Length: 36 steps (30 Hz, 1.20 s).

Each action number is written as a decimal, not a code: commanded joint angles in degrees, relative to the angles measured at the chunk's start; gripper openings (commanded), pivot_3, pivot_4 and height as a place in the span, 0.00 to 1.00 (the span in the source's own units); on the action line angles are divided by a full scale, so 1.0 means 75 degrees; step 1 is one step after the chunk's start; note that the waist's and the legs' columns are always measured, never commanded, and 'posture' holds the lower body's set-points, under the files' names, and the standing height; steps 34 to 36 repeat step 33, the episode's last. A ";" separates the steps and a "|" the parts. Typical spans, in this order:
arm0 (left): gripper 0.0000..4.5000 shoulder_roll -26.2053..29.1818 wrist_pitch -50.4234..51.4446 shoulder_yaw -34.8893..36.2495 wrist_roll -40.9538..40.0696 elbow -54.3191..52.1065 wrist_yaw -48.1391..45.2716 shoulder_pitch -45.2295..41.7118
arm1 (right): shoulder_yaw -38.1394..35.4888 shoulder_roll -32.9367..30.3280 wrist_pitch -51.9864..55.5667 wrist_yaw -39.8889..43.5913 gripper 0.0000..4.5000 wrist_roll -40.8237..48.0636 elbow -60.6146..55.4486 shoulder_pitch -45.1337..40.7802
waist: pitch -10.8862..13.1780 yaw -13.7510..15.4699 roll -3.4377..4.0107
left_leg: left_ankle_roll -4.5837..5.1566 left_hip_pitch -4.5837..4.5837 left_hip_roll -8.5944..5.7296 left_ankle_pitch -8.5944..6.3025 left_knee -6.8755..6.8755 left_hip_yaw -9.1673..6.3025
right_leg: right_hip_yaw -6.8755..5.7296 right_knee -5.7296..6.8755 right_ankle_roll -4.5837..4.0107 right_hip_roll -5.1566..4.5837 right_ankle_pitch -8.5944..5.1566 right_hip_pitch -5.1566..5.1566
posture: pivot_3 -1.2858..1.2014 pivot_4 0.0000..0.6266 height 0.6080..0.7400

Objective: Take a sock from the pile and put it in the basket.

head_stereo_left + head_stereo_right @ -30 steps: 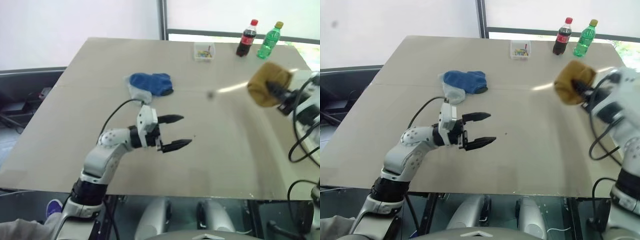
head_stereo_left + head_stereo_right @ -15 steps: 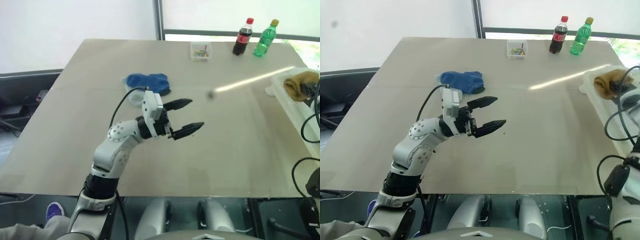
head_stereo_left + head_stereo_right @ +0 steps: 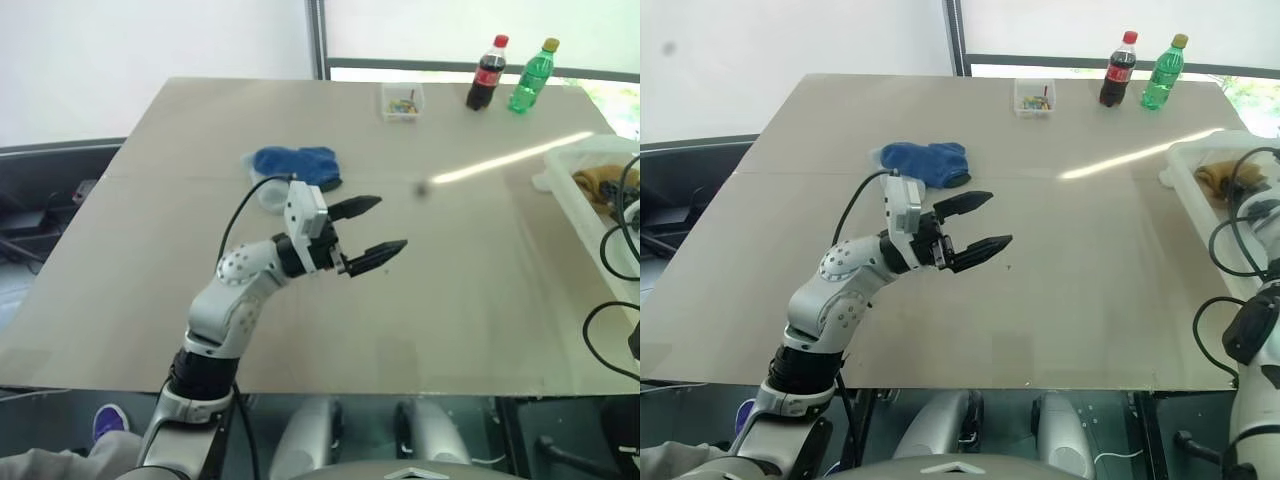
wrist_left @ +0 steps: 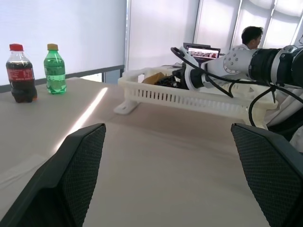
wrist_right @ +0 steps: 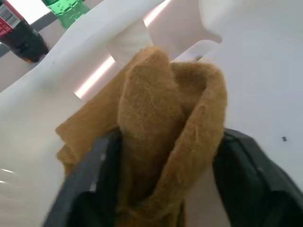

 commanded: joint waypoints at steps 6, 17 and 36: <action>1.00 0.0255 0.0170 -0.0199 0.0196 -0.0232 -0.0048 -0.0031 | -0.1194 -0.0252 0.2096 -0.0259 0.99 0.1167 -0.3055 0.1302 | -0.0001 0.0031 0.0002 | 0.0002 -0.0009 0.0002 -0.0001 0.0000 -0.0008 | 0.0001 -0.0003 0.0000 -0.0004 0.0000 -0.0001 | 0.52 0.24 0.91; 1.00 0.0634 -0.0991 -0.0061 0.1888 0.0405 0.0992 0.0392 | -0.0310 0.0632 0.2027 0.1262 0.99 0.2100 -1.2177 0.6171 | -0.0003 -0.0104 0.0012 | 0.0011 0.0004 0.0029 -0.0008 0.0005 0.0012 | 0.0020 0.0014 0.0012 0.0004 -0.0001 -0.0015 | 0.52 0.24 0.91; 1.00 0.3004 0.0206 0.2484 -0.0097 -0.1241 -0.0468 0.3423 | 0.1596 0.0256 -0.0334 0.3254 0.99 0.0113 -1.2991 0.9057 | 0.0000 0.0041 -0.0008 | 0.0004 -0.0006 0.0043 -0.0009 0.0013 0.0025 | 0.0050 0.0010 -0.0025 -0.0035 -0.0019 -0.0044 | 0.52 0.24 0.91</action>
